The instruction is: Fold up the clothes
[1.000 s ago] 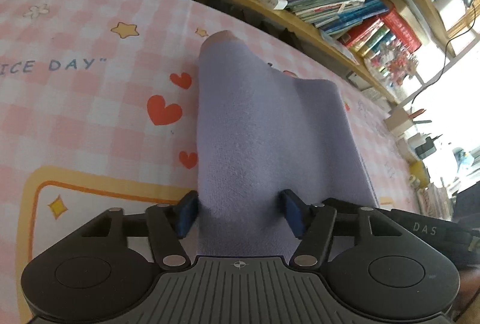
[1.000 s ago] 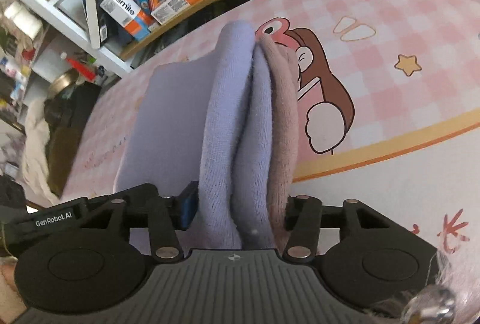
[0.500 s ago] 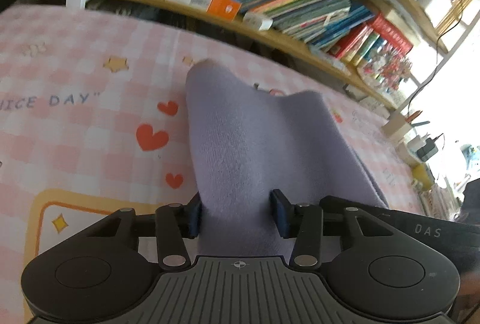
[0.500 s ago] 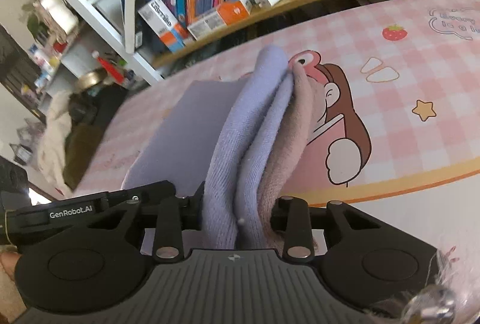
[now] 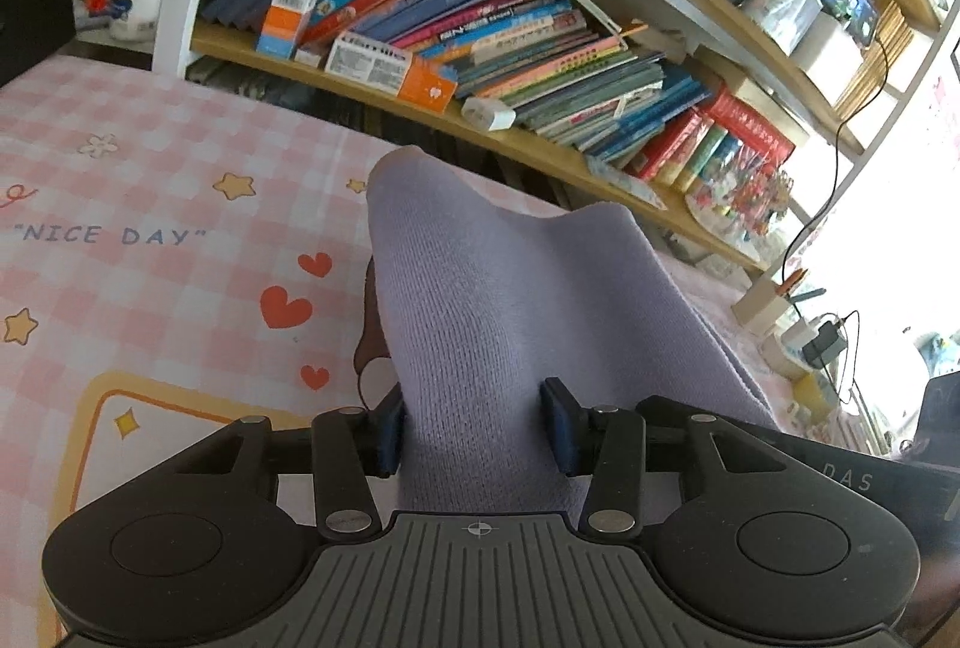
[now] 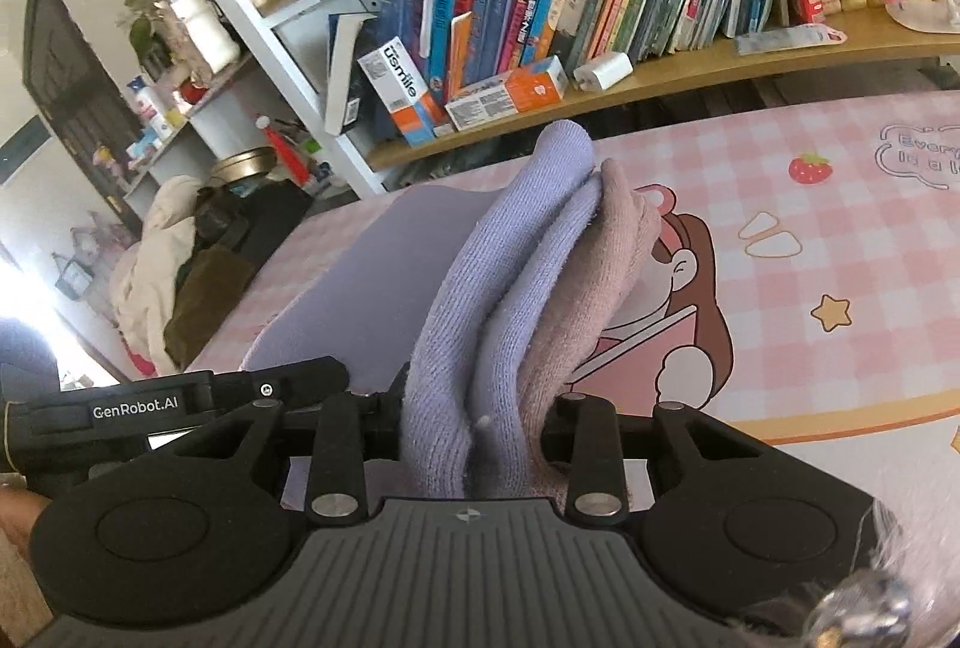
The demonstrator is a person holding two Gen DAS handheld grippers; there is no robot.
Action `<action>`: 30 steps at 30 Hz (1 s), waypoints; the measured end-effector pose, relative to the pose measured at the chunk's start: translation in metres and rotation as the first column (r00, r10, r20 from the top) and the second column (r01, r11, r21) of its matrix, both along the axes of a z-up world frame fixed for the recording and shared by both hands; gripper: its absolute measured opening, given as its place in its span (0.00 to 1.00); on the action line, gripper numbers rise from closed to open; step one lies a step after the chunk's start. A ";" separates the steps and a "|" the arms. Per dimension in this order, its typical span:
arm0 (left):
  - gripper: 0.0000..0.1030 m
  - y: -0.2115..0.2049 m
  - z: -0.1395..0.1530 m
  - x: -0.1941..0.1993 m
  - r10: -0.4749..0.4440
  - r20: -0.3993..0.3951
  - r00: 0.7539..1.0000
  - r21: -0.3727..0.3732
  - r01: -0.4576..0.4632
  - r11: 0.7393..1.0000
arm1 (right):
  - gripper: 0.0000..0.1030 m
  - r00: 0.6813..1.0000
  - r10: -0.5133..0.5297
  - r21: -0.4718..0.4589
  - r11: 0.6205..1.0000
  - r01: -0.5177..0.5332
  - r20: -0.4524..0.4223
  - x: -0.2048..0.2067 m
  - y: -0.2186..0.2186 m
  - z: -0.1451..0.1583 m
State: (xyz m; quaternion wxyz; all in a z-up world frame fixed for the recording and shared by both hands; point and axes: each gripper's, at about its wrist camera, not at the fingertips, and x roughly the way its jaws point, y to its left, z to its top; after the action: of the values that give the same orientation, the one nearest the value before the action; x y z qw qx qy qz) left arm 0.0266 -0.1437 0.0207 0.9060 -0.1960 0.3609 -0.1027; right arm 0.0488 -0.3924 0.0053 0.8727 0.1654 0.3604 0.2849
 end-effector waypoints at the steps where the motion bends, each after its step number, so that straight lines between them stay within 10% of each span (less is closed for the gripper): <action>1: 0.43 -0.002 0.001 -0.002 0.006 0.001 1.000 0.003 -0.006 1.000 | 0.30 1.000 0.004 0.003 1.000 -0.004 -0.001 -0.001 -0.002 0.000; 30: 0.43 0.033 0.017 0.007 -0.023 0.048 0.999 -0.017 0.023 1.000 | 0.30 0.998 -0.035 -0.001 0.999 0.035 0.048 -0.005 0.029 0.014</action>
State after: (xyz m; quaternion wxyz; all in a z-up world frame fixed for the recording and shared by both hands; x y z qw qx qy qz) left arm 0.0332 -0.1105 0.0381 0.9113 -0.1974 0.3407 -0.1208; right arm 0.0435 -0.3635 0.0188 0.8860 0.1642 0.3369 0.2732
